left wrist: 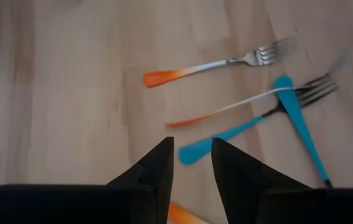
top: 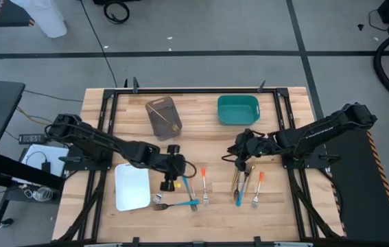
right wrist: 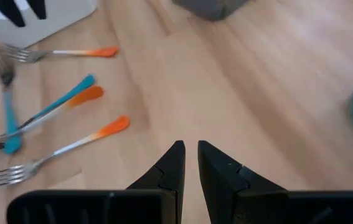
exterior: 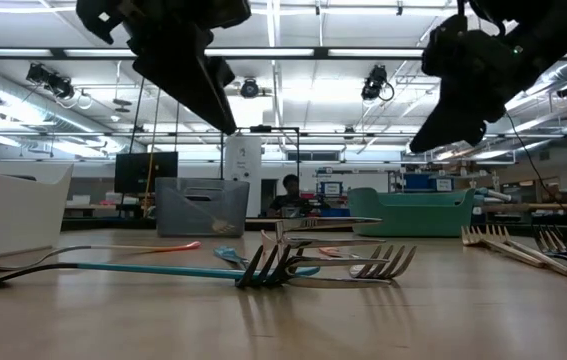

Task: Sort silverware by color (type)
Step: Put the gold fork into the black bin

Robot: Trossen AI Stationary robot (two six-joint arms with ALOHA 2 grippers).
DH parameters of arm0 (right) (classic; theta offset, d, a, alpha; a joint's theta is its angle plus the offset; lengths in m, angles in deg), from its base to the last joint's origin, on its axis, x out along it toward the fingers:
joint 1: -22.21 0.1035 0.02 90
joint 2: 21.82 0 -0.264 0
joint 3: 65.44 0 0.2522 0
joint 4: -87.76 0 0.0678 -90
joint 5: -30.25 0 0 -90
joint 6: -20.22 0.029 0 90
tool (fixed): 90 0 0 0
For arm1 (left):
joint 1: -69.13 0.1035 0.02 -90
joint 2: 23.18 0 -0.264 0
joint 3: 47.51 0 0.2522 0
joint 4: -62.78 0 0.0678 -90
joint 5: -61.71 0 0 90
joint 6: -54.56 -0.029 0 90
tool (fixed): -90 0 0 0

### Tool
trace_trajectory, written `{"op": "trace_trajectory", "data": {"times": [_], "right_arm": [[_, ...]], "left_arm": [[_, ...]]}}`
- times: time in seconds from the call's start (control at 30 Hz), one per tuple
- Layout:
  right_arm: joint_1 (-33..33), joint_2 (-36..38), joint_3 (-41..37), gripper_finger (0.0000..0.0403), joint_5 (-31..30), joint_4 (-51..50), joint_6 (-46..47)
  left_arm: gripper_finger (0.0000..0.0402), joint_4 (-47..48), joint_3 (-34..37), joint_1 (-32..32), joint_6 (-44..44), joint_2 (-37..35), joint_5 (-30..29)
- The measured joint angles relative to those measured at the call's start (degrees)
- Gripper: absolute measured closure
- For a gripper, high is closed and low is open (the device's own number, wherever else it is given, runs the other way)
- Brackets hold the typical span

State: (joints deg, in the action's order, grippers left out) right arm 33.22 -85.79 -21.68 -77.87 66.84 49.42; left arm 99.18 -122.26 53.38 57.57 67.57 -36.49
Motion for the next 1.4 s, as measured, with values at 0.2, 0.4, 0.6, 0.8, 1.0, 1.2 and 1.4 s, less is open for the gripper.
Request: {"op": "trace_trajectory", "data": {"times": [0.2,0.4,0.6,0.8,1.0,1.2,1.4], "right_arm": [[0.17,-0.38,-0.01,0.0347,5.32,-0.34,3.95],[0.28,-0.50,0.02,0.0347,9.35,0.31,6.29],[0.28,-0.59,0.01,0.0347,14.54,-2.41,8.15],[1.88,-4.77,6.41,0.0347,14.24,-15.21,9.47],[4.93,-13.42,15.45,0.0347,13.41,-28.39,3.61],[4.51,-21.29,20.51,0.0343,13.24,-36.77,6.10],[2.24,-27.04,22.73,0.0325,15.12,-38.09,16.98]], "left_arm": [[0.0285,-0.36,-3.74,-0.31,-7.36,3.80,0.17],[0.0285,-0.05,-4.27,-0.57,-15.69,5.05,0.44],[0.0285,-5.40,-4.38,-1.57,-20.43,6.36,0.61],[0.0285,-5.18,-4.35,-1.35,-18.51,6.40,-0.41],[0.0285,-2.54,-4.31,-1.36,-15.54,6.40,-2.22],[0.0285,-0.14,-4.31,-1.36,-9.38,6.40,-2.28],[0.0285,2.73,-4.31,-1.37,-2.46,6.40,-2.35]]}}
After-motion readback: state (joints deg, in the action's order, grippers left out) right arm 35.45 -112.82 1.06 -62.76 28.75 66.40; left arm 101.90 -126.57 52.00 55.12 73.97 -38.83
